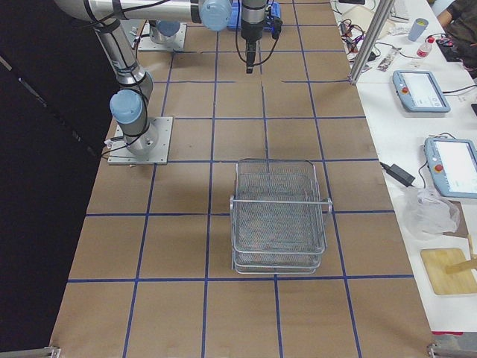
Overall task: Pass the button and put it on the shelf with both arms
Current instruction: 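Close the left gripper on the red push button's base, then lift the button with the left gripper and carry it toward the table center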
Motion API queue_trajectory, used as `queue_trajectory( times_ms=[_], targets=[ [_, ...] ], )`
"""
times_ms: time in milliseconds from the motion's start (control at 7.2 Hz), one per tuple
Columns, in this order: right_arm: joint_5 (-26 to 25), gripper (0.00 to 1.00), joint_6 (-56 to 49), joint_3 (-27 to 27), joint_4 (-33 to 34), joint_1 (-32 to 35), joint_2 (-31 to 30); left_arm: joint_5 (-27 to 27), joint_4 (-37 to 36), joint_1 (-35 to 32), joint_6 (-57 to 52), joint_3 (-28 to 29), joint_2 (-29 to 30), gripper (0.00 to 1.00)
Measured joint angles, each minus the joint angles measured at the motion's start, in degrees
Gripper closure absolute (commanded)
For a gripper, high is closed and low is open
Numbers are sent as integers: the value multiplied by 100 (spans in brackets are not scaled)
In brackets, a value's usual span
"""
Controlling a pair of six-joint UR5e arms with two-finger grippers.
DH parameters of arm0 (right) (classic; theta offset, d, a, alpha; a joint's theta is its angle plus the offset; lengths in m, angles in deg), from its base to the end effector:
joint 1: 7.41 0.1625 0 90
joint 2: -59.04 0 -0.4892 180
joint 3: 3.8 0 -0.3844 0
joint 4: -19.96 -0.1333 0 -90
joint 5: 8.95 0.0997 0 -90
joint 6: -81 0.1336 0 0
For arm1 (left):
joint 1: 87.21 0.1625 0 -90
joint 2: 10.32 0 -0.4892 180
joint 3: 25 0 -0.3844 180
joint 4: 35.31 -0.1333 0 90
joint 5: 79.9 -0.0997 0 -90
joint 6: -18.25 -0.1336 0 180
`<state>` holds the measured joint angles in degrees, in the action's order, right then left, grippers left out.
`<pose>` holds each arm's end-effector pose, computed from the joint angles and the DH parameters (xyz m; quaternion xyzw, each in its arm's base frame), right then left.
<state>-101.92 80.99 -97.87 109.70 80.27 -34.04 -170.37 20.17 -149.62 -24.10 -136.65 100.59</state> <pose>0.1079 -0.4596 0.5088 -0.0199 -0.9994 -0.0114 0.0257 0.1319 -0.5378 0.2133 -0.1284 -0.9892 -0.0598 0.0368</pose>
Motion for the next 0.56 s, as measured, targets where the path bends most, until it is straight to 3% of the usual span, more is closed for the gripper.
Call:
queue_trajectory(
  times_ms=[278, 556],
  targets=[
    [-11, 0, 32, -6, 13, -1, -9, -12, 104, 6, -32, -8, -6, 90],
    [-31, 0, 251, -7, 88, -56, -10, -24, 172, 12, -410, 89, -90, 91]
  ],
)
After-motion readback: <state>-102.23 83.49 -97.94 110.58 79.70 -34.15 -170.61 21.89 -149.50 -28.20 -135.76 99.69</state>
